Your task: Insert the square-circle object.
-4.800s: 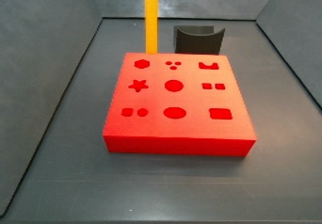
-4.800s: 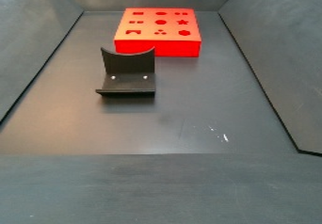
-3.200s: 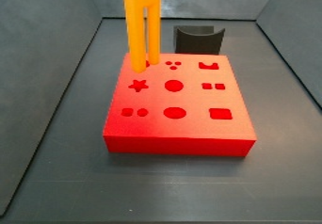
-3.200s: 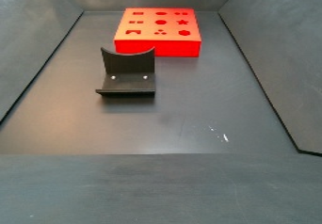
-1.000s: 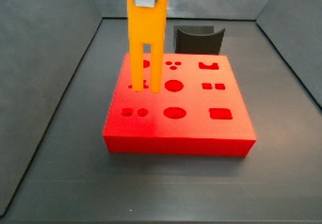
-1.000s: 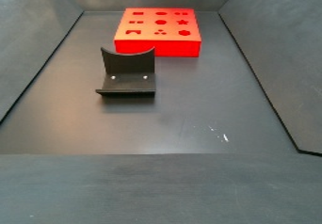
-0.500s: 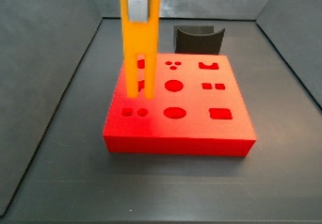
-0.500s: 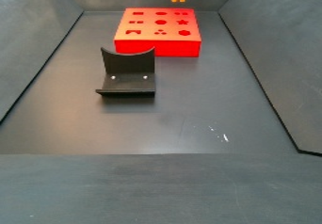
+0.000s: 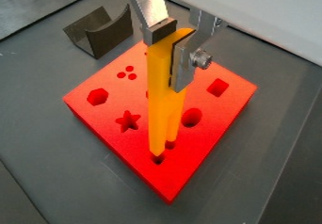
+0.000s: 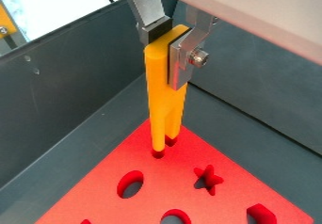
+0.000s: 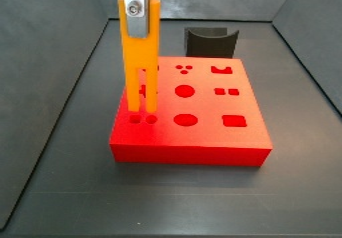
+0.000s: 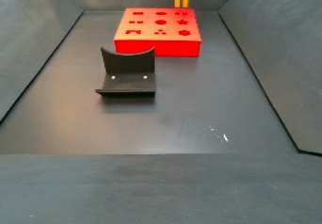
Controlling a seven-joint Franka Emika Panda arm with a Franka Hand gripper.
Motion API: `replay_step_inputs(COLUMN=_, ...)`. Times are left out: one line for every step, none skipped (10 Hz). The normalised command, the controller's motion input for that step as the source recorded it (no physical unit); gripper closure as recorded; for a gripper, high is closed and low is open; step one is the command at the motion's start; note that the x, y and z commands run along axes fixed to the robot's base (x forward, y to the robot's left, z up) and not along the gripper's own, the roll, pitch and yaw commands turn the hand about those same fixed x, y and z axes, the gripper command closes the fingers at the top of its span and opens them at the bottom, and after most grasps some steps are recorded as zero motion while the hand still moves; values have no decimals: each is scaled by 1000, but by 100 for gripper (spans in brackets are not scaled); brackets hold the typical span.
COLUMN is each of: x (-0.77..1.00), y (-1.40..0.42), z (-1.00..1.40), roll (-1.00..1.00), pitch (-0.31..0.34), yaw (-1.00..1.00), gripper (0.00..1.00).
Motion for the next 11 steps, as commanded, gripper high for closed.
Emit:
replay_step_inputs(x=43, y=0, z=-131, roll=33, pitch=-37, yaw=269, gripper=100)
replay_step_inputs(x=103, y=0, z=-171, roll=51, pitch=-40, yaw=354, gripper=100)
replay_step_inputs(x=100, y=0, z=-160, roll=33, pitch=-44, yaw=349, gripper=100)
replay_step_inputs(x=0, y=-60, z=-131, roll=0, pitch=-56, yaw=180, gripper=100)
replay_step_inputs(x=0, y=-94, z=-146, roll=26, pitch=-56, yaw=46, gripper=100)
replay_step_inputs(x=40, y=-77, z=-174, roll=31, pitch=-49, yaw=0, gripper=100)
replay_step_inputs(x=43, y=-31, z=-169, roll=54, pitch=-33, yaw=0, gripper=100)
replay_step_inputs(x=0, y=0, z=-140, roll=81, pitch=-19, yaw=-14, gripper=100)
replay_step_inputs(x=111, y=0, z=-100, roll=126, pitch=0, yaw=-31, gripper=100)
replay_step_inputs(x=129, y=-17, z=-74, roll=166, pitch=0, yaw=0, gripper=100)
replay_step_inputs(x=94, y=-49, z=-69, roll=154, pitch=0, yaw=0, gripper=100)
